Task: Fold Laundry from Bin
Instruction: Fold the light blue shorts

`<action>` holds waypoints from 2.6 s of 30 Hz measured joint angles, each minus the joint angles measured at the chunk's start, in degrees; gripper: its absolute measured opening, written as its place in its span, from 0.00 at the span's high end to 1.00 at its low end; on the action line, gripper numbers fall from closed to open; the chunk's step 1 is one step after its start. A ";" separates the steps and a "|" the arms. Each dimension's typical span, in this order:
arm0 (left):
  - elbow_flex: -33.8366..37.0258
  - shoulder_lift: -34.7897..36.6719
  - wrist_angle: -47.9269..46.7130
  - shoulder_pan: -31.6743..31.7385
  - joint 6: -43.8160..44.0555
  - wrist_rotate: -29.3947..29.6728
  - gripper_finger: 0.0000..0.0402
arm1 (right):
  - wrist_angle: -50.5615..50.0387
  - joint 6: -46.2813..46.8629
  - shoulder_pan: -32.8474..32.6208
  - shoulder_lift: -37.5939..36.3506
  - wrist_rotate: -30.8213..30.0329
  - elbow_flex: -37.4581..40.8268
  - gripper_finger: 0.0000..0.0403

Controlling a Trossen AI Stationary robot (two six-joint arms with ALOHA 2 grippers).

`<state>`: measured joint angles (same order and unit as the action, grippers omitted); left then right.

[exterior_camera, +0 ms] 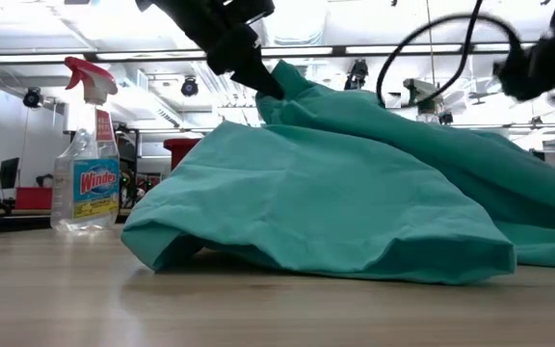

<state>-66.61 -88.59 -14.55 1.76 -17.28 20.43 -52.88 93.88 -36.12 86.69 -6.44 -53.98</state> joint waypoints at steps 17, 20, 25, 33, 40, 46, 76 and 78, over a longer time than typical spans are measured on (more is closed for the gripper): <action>0.00 0.54 -0.15 0.36 -4.75 0.00 1.00 | -0.23 -1.50 -1.36 9.80 -9.71 -10.45 0.97; 0.00 1.68 -0.33 0.78 -6.59 0.00 1.00 | -0.41 -2.71 -2.37 9.30 -14.87 -14.07 0.98; -1.08 5.69 -4.36 2.36 -8.18 0.03 1.00 | 0.24 -7.88 -3.43 9.25 -23.18 -20.75 0.98; -2.19 10.67 -12.38 6.79 -8.61 -0.01 1.00 | 15.88 -26.74 -2.81 11.50 -28.00 -26.24 0.98; -2.19 10.67 -16.92 12.92 -9.24 -0.60 0.99 | 32.22 -42.48 -1.19 11.64 -28.49 -26.04 0.98; -1.93 10.20 -21.00 17.09 -9.88 -2.45 0.99 | 36.99 -48.03 2.34 14.04 -23.56 -25.95 0.98; -1.14 10.09 -26.91 17.90 -5.58 12.53 0.68 | 51.69 -61.08 13.44 21.28 -3.12 -26.03 0.98; -1.14 10.07 -26.95 17.81 -5.12 12.23 0.65 | 51.87 -61.06 13.85 21.32 -3.36 -25.96 0.98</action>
<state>-67.75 -78.52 -41.50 19.57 -22.41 32.65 -1.01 32.82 -22.27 108.01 -9.80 -79.93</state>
